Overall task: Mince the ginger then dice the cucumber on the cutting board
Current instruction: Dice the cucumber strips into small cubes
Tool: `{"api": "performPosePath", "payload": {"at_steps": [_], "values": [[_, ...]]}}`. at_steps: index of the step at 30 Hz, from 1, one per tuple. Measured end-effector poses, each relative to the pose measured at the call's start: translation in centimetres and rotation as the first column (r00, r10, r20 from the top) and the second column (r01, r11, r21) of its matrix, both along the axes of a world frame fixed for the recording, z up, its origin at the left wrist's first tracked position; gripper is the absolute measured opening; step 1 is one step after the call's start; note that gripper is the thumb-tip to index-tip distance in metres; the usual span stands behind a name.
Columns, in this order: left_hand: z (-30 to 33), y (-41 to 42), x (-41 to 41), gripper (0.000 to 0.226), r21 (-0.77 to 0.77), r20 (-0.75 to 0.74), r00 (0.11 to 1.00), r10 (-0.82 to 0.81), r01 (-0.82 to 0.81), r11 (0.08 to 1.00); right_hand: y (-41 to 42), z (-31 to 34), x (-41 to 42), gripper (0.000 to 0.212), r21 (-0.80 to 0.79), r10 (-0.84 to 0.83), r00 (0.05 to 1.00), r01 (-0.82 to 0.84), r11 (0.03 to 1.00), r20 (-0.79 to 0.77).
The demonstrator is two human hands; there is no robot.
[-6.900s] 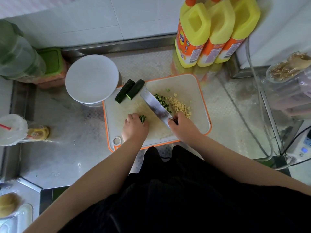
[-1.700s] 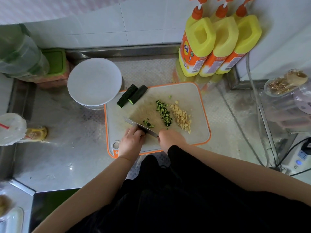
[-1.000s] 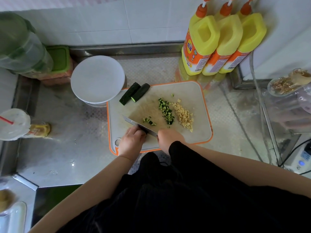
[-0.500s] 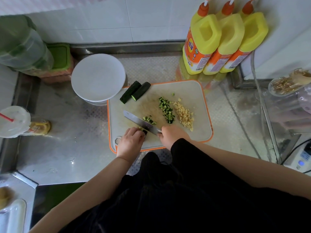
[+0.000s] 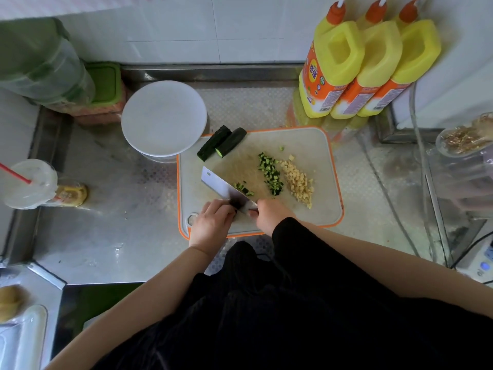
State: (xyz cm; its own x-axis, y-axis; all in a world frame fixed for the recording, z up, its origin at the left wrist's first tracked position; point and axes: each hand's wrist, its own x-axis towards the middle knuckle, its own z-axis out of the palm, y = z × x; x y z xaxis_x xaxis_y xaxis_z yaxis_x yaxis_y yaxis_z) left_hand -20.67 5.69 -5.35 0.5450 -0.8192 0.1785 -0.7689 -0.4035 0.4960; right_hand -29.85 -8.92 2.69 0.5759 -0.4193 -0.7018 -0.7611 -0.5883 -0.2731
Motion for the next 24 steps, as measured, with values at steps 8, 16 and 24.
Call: {"api": "performPosePath", "payload": {"at_steps": [8, 16, 24], "values": [[-0.6, 0.6, -0.3, 0.026, 0.007, 0.017, 1.0, -0.027, 0.026, 1.0, 0.2, 1.5, -0.8, 0.029, -0.089, 0.111, 0.992, -0.106, 0.99, 0.054], [-0.6, 0.5, -0.3, 0.027, 0.013, 0.017, 1.0, -0.016, 0.015, 1.0, 1.1, 1.1, -0.1, 0.017, -0.067, 0.192, 0.981, -0.194, 0.979, -0.035], [-0.6, 0.9, -0.6, 0.022, -0.046, 0.053, 0.999, -0.006, 0.008, 0.999, 0.4, 0.4, 0.0, 0.029, 0.023, 0.027, 0.999, -0.027, 0.999, 0.019]]}}
